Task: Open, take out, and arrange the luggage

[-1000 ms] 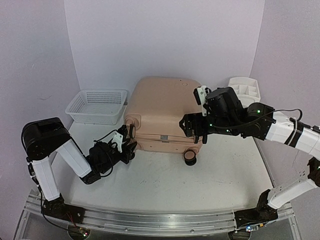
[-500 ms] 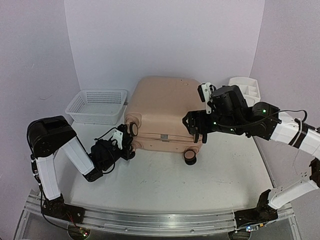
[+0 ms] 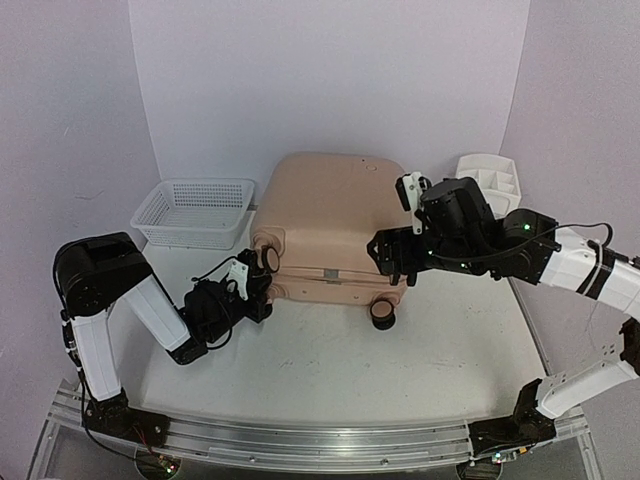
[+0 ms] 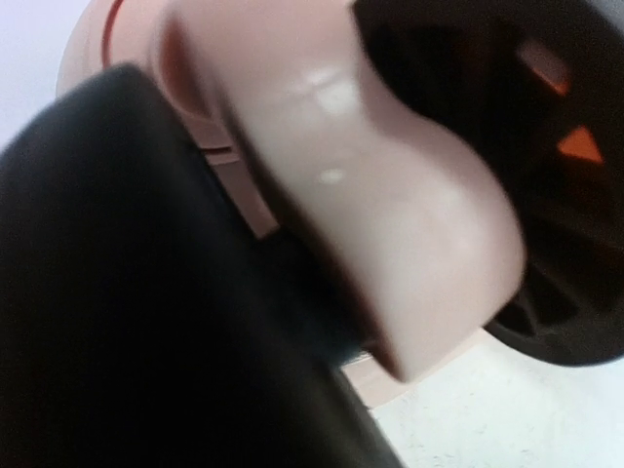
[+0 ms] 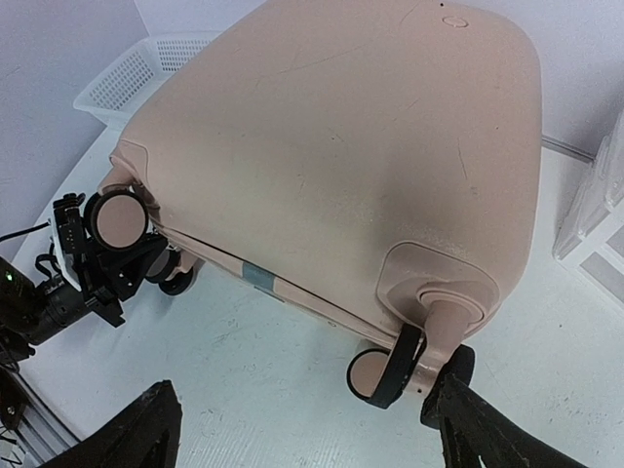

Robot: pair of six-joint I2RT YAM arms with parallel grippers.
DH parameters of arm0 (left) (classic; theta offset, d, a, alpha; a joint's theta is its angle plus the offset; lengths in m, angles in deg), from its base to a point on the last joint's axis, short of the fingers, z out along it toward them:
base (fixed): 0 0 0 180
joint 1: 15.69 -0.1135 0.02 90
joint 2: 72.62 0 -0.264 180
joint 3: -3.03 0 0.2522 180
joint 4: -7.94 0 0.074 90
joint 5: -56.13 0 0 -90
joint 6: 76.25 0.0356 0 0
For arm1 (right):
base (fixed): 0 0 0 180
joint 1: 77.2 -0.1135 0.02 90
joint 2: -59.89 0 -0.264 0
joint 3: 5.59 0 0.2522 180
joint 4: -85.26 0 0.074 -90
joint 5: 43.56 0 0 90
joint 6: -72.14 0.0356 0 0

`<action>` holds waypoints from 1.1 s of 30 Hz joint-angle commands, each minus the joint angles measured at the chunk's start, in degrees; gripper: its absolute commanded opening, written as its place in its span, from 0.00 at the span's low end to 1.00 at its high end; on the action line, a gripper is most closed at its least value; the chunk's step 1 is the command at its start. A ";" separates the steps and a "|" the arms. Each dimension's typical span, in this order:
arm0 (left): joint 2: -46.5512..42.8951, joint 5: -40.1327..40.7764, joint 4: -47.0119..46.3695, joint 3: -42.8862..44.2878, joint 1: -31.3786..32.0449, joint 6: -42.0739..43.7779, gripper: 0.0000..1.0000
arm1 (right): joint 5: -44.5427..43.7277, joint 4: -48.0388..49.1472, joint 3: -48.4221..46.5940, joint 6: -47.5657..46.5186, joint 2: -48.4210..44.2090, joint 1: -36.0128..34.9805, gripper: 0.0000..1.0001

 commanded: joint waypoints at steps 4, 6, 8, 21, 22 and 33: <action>-1.12 -7.00 -1.95 5.25 4.89 -5.88 0.00 | -1.40 0.19 1.06 0.38 -2.28 0.00 0.90; -1.54 -8.25 -1.65 5.49 5.40 -7.38 0.00 | -1.20 0.20 1.37 0.79 -2.20 -0.04 0.90; -2.77 -9.24 -0.90 5.03 5.42 -10.31 0.00 | -0.99 0.17 1.72 1.25 -2.07 0.01 0.90; -2.87 -15.14 6.32 9.26 6.91 -24.31 0.08 | 2.35 2.55 4.54 3.40 3.03 -0.05 0.89; -3.40 -15.14 6.40 8.66 6.91 -24.32 0.12 | 2.67 2.78 4.67 3.41 3.48 -0.02 0.89; -24.90 -9.65 25.59 -2.54 6.89 -24.23 0.51 | 4.19 13.40 11.45 3.50 7.48 -1.44 0.81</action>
